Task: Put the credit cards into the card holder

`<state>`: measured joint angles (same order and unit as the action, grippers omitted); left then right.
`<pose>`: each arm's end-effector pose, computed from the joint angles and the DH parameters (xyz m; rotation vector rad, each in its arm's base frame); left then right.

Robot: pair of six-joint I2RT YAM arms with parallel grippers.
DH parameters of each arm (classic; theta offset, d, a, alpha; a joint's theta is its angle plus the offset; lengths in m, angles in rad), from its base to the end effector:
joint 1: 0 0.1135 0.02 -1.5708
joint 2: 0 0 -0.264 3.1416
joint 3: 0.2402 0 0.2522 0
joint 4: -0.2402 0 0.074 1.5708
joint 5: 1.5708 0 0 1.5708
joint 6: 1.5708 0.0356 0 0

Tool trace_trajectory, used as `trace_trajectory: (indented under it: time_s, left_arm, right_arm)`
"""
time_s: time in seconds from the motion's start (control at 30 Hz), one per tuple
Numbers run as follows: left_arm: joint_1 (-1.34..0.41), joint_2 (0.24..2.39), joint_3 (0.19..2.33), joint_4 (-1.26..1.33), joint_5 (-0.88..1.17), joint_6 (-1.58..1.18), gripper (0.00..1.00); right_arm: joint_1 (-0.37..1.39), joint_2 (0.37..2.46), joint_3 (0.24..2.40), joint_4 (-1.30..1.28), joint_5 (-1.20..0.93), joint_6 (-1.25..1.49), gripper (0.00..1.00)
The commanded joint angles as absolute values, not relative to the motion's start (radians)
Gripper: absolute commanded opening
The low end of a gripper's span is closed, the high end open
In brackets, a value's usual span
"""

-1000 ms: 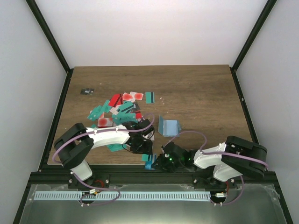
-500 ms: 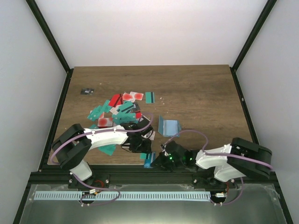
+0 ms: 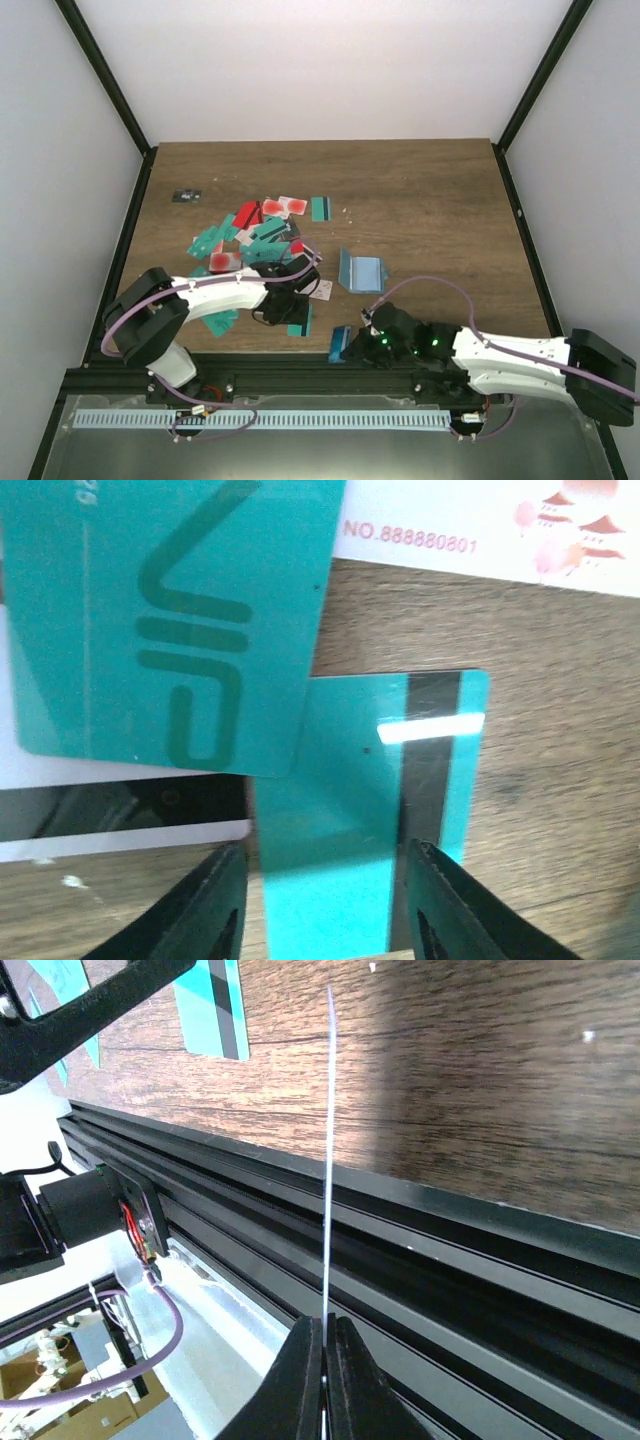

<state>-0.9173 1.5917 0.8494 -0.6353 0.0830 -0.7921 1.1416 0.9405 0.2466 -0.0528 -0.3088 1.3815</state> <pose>0.1604 -0.2143 0.1486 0.2039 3.0552 -0.3073 0.0610 0.1593 0.1429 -0.1470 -2.8224 -1.3075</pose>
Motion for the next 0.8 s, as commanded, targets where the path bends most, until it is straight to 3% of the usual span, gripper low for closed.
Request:
trace_trajectory:
  time_s: [0.0,0.17,0.43,0.67,0.77]
  left_arm:
    - [-0.907,1.609,0.838,-0.787,-0.009,-0.811,0.50]
    - [-0.907,1.523,0.960,-0.875,-0.032,-0.816,0.65]
    - [-0.906,1.326,1.205,-0.966,-0.040,-0.794,0.67]
    - [-0.882,1.260,1.277,-0.765,0.021,-0.644,0.77]
    - [-0.794,1.259,1.253,-0.655,0.175,-0.572,0.78]
  right_arm:
    - [1.119,0.878,0.291,-0.200,-0.283,1.299,0.01]
    - [1.014,0.852,0.394,-0.281,-0.342,1.148,0.01]
    - [0.754,0.842,0.588,-0.397,-0.508,0.892,0.01]
    - [0.492,0.926,0.722,-0.414,-0.673,0.703,0.01]
    - [0.392,0.959,0.743,-0.344,-0.773,0.679,0.01]
